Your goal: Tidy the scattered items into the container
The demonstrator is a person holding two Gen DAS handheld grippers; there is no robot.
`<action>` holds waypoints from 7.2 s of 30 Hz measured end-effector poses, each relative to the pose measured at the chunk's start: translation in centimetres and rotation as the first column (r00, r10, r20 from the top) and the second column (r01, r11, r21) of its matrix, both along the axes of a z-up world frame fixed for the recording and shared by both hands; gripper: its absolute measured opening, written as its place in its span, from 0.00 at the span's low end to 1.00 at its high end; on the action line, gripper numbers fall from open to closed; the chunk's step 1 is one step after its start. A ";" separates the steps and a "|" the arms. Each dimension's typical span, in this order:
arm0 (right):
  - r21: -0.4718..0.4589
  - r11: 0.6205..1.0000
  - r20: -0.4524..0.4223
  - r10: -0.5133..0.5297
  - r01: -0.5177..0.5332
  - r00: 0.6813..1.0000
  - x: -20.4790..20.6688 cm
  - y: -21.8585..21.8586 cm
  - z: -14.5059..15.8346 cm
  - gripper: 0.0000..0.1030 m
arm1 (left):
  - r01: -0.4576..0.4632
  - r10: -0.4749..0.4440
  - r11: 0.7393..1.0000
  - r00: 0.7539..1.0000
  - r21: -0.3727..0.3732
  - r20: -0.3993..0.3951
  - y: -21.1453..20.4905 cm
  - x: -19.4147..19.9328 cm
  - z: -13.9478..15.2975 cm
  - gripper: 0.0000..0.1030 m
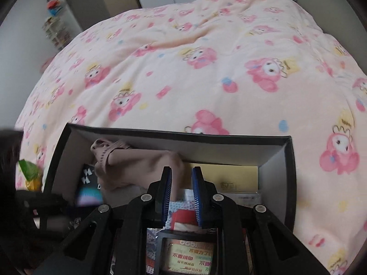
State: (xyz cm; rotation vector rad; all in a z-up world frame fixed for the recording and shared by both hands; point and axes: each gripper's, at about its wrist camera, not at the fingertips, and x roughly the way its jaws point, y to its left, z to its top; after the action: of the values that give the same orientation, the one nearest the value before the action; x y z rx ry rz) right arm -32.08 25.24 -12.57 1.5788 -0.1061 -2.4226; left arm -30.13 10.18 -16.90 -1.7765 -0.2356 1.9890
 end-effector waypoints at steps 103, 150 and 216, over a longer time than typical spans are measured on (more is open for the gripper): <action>-0.053 0.997 -0.236 -0.066 0.055 0.970 15.9 -2.9 9.1 0.34 | -0.118 0.098 0.993 0.874 -0.012 -0.476 -3.0 13.2 14.4 0.39; -0.157 0.930 0.135 0.352 -0.331 0.926 13.8 -36.4 -2.2 0.35 | -0.652 0.666 0.728 0.746 0.212 0.009 -41.6 20.0 0.8 0.46; -0.312 0.947 0.069 -0.063 0.082 0.996 27.9 -6.4 -1.0 0.41 | -0.294 0.313 0.922 0.949 0.251 -0.036 -14.0 20.5 0.1 0.46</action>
State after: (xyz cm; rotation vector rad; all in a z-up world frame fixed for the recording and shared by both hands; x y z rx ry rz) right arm -4.14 18.81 -13.60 1.5202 -0.5428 -2.2713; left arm -9.67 -3.83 -16.81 -1.5801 -0.7390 2.1234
